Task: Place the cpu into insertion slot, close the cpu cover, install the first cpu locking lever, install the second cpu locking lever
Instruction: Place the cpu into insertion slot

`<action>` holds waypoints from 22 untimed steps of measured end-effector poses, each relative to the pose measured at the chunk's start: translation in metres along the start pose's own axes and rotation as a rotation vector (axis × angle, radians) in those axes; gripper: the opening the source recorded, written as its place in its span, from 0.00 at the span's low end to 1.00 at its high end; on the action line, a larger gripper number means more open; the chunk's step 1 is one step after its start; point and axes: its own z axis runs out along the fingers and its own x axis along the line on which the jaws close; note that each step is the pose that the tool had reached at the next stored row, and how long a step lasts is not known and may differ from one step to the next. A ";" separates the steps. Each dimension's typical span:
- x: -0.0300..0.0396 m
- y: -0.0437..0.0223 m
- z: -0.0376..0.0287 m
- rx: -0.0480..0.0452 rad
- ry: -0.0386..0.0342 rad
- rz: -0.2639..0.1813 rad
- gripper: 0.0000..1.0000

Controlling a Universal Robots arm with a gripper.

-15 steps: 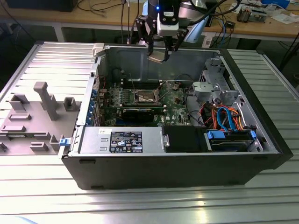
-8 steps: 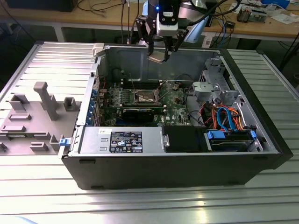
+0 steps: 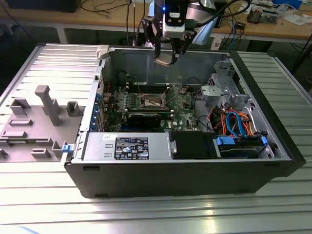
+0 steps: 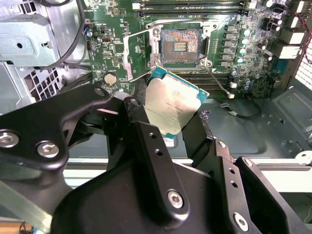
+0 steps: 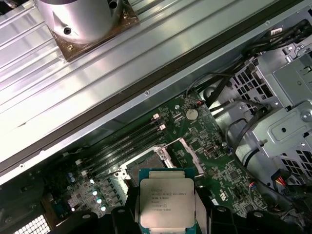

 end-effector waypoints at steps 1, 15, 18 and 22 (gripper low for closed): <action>0.0000 0.0000 0.0001 -0.0001 -0.0001 0.002 0.54; 0.0000 -0.0001 0.0006 -0.0008 -0.0031 0.034 0.54; 0.0000 -0.0001 0.0008 -0.0009 -0.0038 0.042 0.54; 0.0000 -0.0001 0.0012 -0.0013 -0.0054 0.060 0.54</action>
